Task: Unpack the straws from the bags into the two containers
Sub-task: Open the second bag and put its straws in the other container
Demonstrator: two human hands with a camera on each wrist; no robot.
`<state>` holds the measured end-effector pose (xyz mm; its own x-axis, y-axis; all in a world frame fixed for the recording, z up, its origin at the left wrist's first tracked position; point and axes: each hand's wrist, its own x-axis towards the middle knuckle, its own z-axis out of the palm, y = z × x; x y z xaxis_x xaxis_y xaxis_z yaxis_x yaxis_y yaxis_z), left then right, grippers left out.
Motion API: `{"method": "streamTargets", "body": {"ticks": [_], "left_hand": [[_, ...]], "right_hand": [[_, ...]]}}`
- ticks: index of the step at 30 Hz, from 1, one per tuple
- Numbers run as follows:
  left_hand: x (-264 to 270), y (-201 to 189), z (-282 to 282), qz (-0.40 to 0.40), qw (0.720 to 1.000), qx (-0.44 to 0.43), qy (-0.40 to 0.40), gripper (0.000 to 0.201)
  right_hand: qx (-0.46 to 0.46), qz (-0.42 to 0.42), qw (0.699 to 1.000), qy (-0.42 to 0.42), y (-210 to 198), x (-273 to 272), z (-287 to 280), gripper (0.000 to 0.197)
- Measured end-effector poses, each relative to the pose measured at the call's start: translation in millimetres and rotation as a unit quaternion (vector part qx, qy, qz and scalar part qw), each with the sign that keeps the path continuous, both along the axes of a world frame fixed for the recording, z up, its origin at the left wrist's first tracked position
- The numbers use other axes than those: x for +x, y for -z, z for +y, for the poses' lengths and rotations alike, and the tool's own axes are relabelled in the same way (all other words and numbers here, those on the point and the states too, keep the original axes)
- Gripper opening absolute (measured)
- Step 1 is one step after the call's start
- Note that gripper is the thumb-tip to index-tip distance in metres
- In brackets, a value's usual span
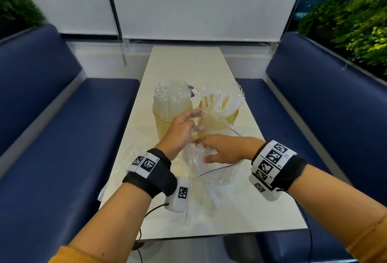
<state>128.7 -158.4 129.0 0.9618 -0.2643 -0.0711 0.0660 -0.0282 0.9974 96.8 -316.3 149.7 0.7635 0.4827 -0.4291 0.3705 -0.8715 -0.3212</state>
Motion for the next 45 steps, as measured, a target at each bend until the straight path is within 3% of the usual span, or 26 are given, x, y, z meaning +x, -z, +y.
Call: {"method": "streamTargets", "body": {"ticks": [2,5,8,11,15,16,18,24,28,30,33,37,42,45], "left_hand": [[-1,1,0,-0.003,1.0,-0.002,-0.005,0.049],[-3,0,2,-0.018,1.0,0.0,-0.011,0.039],[-7,-1,5,-0.018,1.0,-0.006,0.011,0.029],[-9,6,9,-0.043,0.998,0.006,0.055,0.042],[-7,20,8,-0.082,0.989,0.098,0.076,0.098],[-7,21,5,-0.104,0.983,0.13,0.073,0.099],[-8,19,-4,-0.149,0.976,0.151,0.057,0.082],[-3,19,-19,-0.211,0.973,0.081,-0.041,0.01],[3,13,-20,-0.229,0.965,0.119,-0.054,0.014],[4,11,-21,-0.233,0.961,0.136,-0.06,0.032],[4,14,-20,-0.223,0.965,0.122,-0.061,0.034],[5,18,-16,-0.177,0.972,0.149,-0.048,0.042],[9,26,-11,-0.18,0.968,0.167,-0.05,0.037],[9,26,-8,-0.168,0.97,0.169,-0.052,0.033]], "right_hand": [[0.008,0.001,1.0,0.0,1,1,-1,0.055],[0.036,-0.021,0.999,0.023,2,2,-3,0.022],[0.076,-0.054,0.993,0.07,-4,5,-2,0.032],[0.118,-0.11,0.983,0.088,-15,10,-4,0.033],[0.146,-0.142,0.969,0.14,-40,19,-5,0.031],[0.151,-0.155,0.965,0.146,-47,21,-3,0.03],[0.192,-0.177,0.954,0.148,-62,24,4,0.03],[0.356,-0.215,0.888,0.198,-74,30,20,0.037],[0.479,-0.14,0.824,0.269,-52,23,27,0.057],[0.494,-0.126,0.814,0.279,-35,23,34,0.041],[0.486,-0.149,0.815,0.28,-32,23,41,0.026],[0.542,-0.17,0.782,0.256,-71,31,32,0.013],[0.632,-0.197,0.701,0.265,-126,63,3,0.01],[0.644,-0.246,0.67,0.274,-138,89,-17,0.008]]}}
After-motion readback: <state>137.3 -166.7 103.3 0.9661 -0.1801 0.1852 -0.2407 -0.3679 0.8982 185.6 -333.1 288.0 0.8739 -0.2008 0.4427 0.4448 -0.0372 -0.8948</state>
